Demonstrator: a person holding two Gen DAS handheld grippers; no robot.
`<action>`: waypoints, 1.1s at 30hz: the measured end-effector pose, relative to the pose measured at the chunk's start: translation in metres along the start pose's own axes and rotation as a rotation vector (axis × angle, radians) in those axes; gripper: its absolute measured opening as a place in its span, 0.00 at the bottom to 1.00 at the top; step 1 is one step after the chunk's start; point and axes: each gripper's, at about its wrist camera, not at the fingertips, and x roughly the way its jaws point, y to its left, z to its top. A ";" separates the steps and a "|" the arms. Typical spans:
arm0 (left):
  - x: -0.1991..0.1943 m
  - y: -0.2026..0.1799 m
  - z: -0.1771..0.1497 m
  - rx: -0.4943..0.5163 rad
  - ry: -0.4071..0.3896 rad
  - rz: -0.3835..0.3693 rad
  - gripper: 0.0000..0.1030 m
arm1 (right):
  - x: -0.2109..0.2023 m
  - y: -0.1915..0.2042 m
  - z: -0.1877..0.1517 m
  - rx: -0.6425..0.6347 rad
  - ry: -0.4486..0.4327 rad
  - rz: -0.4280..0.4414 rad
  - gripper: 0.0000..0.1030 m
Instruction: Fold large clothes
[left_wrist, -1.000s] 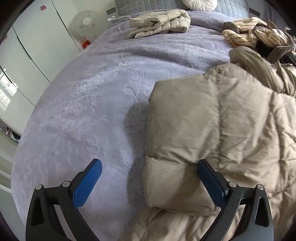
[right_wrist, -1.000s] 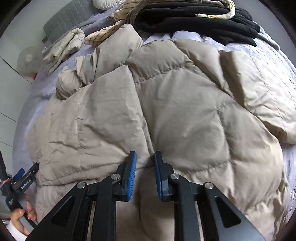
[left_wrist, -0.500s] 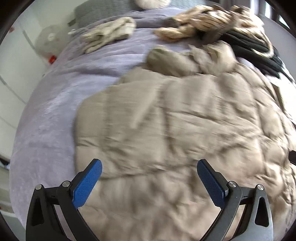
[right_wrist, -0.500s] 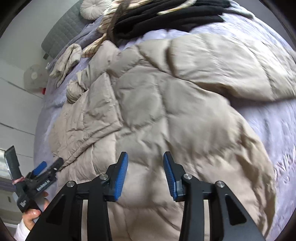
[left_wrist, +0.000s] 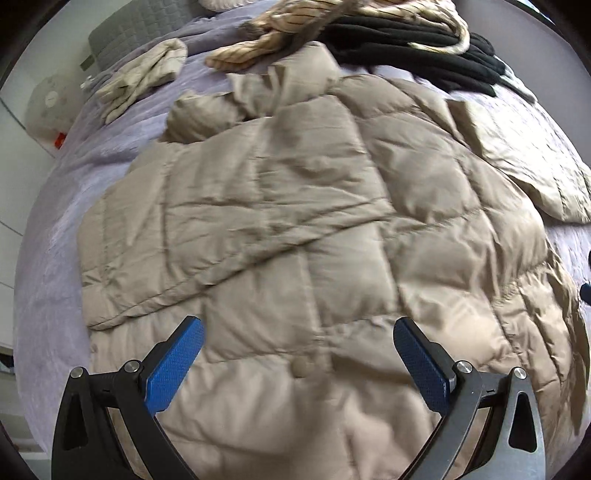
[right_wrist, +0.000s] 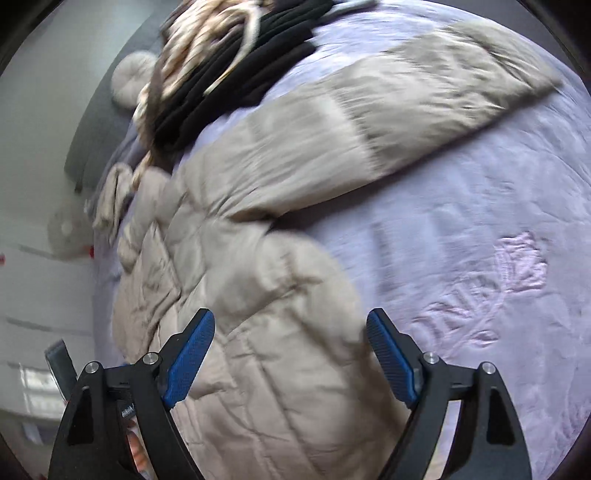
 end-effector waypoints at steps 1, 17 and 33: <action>0.000 -0.006 0.001 0.006 0.002 -0.001 1.00 | -0.003 -0.010 0.004 0.025 -0.007 0.010 0.85; -0.001 -0.090 0.031 0.072 -0.026 -0.052 1.00 | -0.032 -0.134 0.091 0.311 -0.167 0.112 0.86; -0.001 -0.088 0.044 0.023 -0.064 -0.044 1.00 | 0.018 -0.193 0.166 0.673 -0.255 0.472 0.76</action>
